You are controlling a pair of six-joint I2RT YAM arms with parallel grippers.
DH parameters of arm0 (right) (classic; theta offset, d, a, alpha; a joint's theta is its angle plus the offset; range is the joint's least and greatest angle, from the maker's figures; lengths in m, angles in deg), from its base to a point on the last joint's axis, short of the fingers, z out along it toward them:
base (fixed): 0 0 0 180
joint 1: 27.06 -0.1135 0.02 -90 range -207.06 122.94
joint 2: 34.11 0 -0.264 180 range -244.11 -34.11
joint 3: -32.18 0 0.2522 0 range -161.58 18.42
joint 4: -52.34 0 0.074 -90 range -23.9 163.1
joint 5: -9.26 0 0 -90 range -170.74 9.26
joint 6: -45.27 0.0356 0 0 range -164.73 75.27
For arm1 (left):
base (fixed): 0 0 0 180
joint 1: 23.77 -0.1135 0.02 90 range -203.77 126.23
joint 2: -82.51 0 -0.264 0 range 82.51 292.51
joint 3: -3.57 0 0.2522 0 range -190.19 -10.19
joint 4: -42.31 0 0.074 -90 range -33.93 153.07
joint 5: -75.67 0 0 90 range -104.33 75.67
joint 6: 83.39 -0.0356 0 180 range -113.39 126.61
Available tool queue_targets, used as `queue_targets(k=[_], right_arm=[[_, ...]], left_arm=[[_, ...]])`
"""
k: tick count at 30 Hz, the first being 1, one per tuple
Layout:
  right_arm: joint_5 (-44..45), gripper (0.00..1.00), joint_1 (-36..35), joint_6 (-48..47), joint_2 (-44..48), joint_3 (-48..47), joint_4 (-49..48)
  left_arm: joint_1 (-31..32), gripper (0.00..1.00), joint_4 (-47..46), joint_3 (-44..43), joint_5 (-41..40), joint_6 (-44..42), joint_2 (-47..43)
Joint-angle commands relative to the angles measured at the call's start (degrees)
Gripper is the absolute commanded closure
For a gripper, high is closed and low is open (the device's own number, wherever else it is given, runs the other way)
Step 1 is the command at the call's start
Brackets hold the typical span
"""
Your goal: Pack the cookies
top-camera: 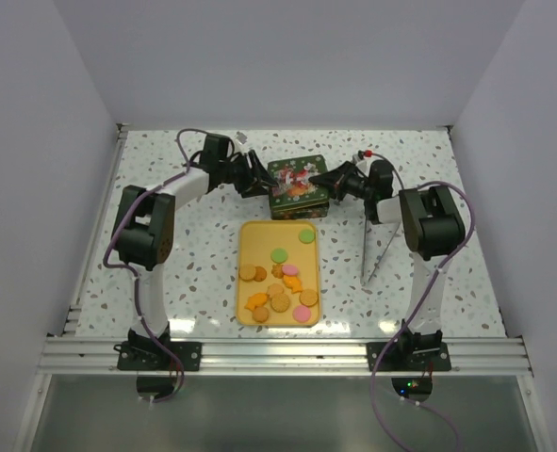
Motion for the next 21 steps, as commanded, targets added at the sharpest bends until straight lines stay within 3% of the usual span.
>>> queue_targets(k=[1,3,9,14,21], right_arm=[[-0.46,0.85,-0.32,-10.16,3.72,-2.09,14.08],[0.50,0.69,-0.32,-15.06,4.52,-2.88,21.18],[2.53,0.51,-0.32,-22.73,6.01,-4.91,32.55],[3.67,0.43,-0.32,-26.07,6.54,-6.49,37.30],[8.59,0.41,-0.32,-34.77,7.86,-13.07,55.29]], left_arm=[[-0.10,0.44,-1.07,-0.69,0.67,-1.74,1.54],[-0.10,0.44,-0.89,-0.78,0.67,-1.83,2.33],[-0.10,0.44,0.16,-1.84,0.41,-2.70,4.44],[-0.10,0.44,0.60,-2.54,0.23,-2.88,4.88],[-0.10,0.44,2.09,-5.00,-0.03,-2.88,5.05]])
